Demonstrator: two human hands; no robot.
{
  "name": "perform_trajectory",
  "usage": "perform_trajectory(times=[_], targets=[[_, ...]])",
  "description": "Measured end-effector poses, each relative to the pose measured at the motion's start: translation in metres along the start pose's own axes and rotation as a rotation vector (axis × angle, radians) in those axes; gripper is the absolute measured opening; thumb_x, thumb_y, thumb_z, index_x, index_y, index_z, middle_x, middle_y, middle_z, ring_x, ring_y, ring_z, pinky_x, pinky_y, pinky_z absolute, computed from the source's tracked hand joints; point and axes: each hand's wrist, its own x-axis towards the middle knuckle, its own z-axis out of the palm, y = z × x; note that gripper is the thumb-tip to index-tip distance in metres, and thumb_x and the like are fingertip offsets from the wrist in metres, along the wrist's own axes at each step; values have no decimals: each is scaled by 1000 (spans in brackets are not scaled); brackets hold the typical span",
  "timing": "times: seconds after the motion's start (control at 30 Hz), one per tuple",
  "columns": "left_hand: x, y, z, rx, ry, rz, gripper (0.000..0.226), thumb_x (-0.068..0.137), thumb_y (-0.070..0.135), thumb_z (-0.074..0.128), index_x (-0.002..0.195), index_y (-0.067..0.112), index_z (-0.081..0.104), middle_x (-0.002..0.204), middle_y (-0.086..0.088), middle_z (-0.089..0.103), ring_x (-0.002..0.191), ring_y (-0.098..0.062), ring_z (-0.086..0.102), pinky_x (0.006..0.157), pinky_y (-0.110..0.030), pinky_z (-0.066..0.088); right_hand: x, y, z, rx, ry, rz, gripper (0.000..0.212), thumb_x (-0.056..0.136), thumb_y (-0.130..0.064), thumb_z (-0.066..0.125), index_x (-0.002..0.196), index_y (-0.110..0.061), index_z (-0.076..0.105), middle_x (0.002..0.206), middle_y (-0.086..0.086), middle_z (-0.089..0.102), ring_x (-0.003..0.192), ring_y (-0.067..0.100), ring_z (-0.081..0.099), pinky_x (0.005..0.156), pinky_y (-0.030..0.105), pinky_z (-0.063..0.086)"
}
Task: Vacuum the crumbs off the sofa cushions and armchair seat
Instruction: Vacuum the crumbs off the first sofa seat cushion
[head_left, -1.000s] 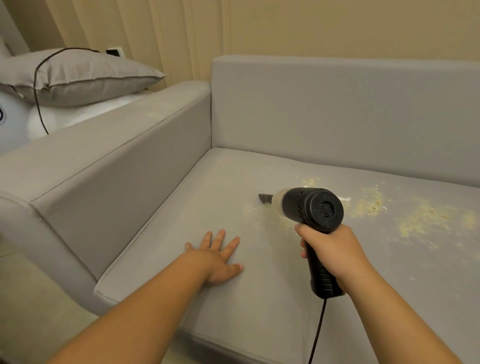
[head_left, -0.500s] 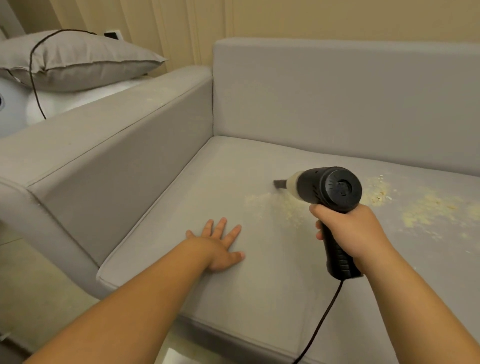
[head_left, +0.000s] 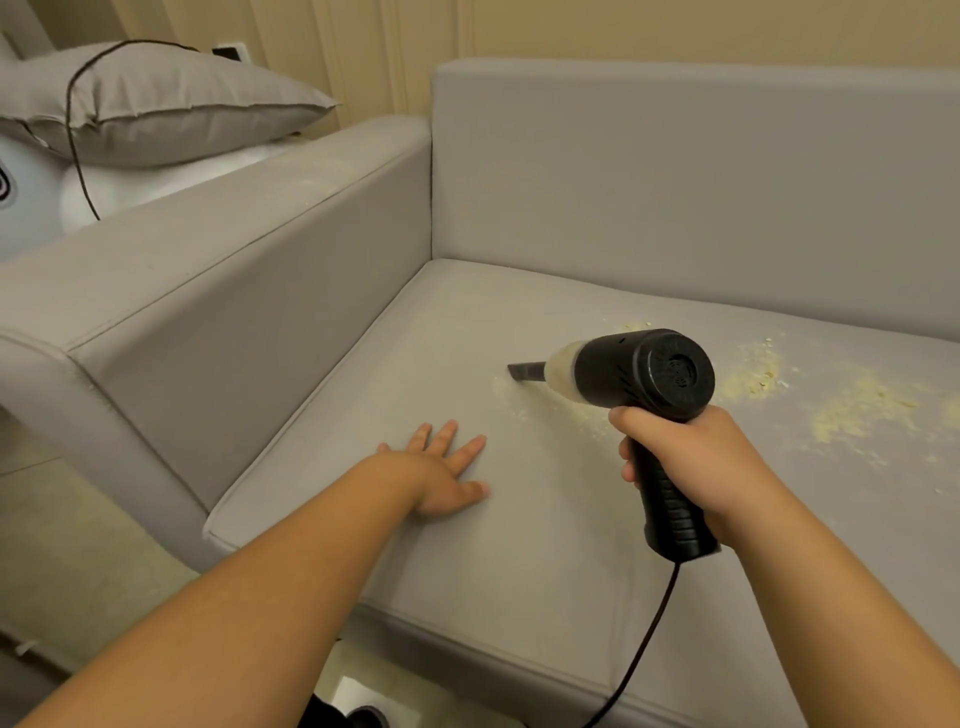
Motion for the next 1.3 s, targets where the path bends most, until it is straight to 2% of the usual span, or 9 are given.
perform_trajectory(times=[0.13,0.33,0.5,0.67,0.93,1.03,1.2,1.3], targets=[[1,1,1,3,-9,-4,77,96,80,24,154,55,-21,166,12,-34,156,-23,-25,120,-72,0,-4,-3,1,-68,-73,-20,17,88,-24,77,97,-10,74,76,11,75,63,21,72,75,44,60],[1,-3,-3,-21,-6,14,75,98,77,24,156,55,-17,167,14,-30,157,-21,-22,122,-68,1,-9,-14,-7,-122,-84,-26,19,89,-25,75,97,-8,73,74,10,75,59,19,71,75,44,59],[6,-18,-2,-64,37,-51,84,98,77,26,162,41,-16,169,13,-26,158,-18,-19,123,-67,3,-21,-23,-7,-174,-124,-31,18,89,-26,76,90,-8,73,72,8,75,59,18,71,73,43,58],[2,-17,2,-71,47,-50,88,97,77,28,162,38,-18,169,12,-27,158,-18,-19,123,-68,4,-34,-32,-7,-204,-186,-32,20,87,-29,77,92,-11,73,78,10,76,66,20,75,75,42,59],[3,-15,2,-73,76,-67,87,97,77,27,163,37,-15,170,11,-24,159,-18,-16,124,-65,6,-57,-28,-20,-299,-199,-39,16,87,-23,75,84,-8,70,67,1,70,61,15,73,67,32,56],[3,-11,4,-63,98,-75,85,99,75,27,164,36,-13,170,10,-23,159,-19,-15,124,-65,5,-64,-23,-29,-311,-215,-46,16,87,-23,75,81,-10,69,66,0,69,61,15,73,71,33,55],[4,0,4,-76,127,-93,82,101,73,24,165,34,-10,171,9,-22,159,-19,-15,124,-65,3,-69,-14,-45,-290,-163,-13,22,85,-25,75,86,-3,70,72,9,73,64,18,75,77,42,58],[6,15,3,-106,108,-87,81,101,72,24,165,34,-11,171,9,-22,159,-19,-15,123,-66,3,-69,-7,-51,-267,-68,26,23,86,-24,75,87,-1,71,76,12,75,59,13,72,70,37,56]])
